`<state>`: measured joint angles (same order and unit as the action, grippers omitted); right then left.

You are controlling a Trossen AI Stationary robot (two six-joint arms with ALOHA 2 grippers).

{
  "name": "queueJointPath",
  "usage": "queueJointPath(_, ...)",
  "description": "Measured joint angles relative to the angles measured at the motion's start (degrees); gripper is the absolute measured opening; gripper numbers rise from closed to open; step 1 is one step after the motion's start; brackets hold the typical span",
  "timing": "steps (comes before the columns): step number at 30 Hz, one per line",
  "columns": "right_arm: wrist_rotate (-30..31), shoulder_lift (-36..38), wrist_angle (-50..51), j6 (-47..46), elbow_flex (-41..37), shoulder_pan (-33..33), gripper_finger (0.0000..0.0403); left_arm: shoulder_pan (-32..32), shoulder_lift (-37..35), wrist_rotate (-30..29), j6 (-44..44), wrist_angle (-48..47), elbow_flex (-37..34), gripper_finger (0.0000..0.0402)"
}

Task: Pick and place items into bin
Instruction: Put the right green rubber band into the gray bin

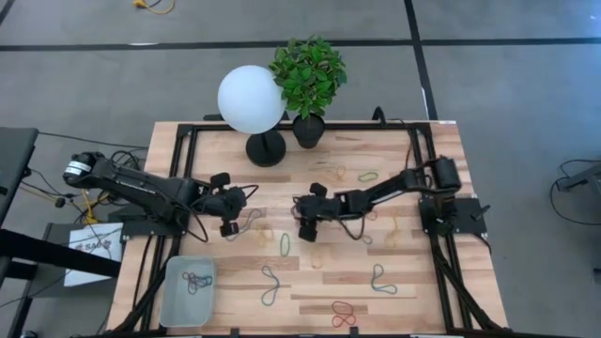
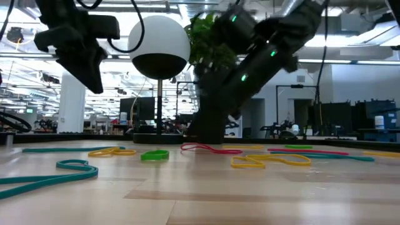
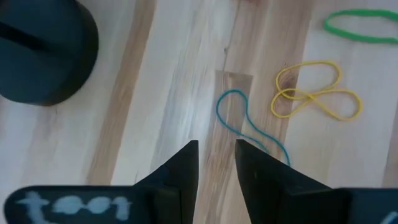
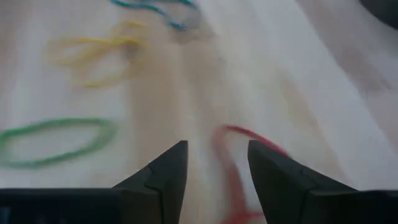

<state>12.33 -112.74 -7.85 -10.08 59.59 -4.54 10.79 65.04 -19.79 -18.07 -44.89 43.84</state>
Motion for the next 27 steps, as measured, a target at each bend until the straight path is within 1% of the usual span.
queueJointPath(4, 2.76, -2.59, 0.56, -1.93, 1.99, 1.73, 0.0146, 0.0, -0.02, 1.32, 0.74, 1.32, -0.25, 0.0096)
queueJointPath(6, 2.7, -2.94, 0.99, -2.12, 2.51, 2.44, 0.0138, 0.0, 0.0, 1.61, 1.75, 2.76, -0.25, 0.0096)
queueJointPath(10, 1.32, -2.87, 4.98, -6.63, 2.53, 3.23, 0.0127, 0.02, -0.02, 1.88, 3.38, 3.96, -0.25, 0.0096)
queueJointPath(13, 1.24, -2.15, 7.72, -6.92, 2.58, 2.93, 0.0123, 0.02, -0.02, 1.92, 4.58, 3.92, -0.25, 0.0096)
queueJointPath(17, 1.5, -1.97, 7.82, -5.93, 2.56, 2.69, 0.0125, 0.02, -0.02, 1.7, 4.71, 3.94, -0.25, 0.0096)
queueJointPath(20, 1.52, -0.96, 9.36, -4.76, 2.51, 2.69, 0.0129, 0.02, -0.02, 1.68, 4.66, 3.94, -0.25, 0.0096)
queueJointPath(23, 3.29, 1.81, 13.49, -2.64, 2.46, 2.69, 0.013, 0.02, -0.02, 1.68, 4.64, 3.94, -0.25, 0.0096)
queueJointPath(27, 6.25, 6.84, 21.82, -0.25, 2.48, 3.34, 0.013, 0.02, -0.02, 1.68, 4.57, 3.92, -0.25, 0.0096)
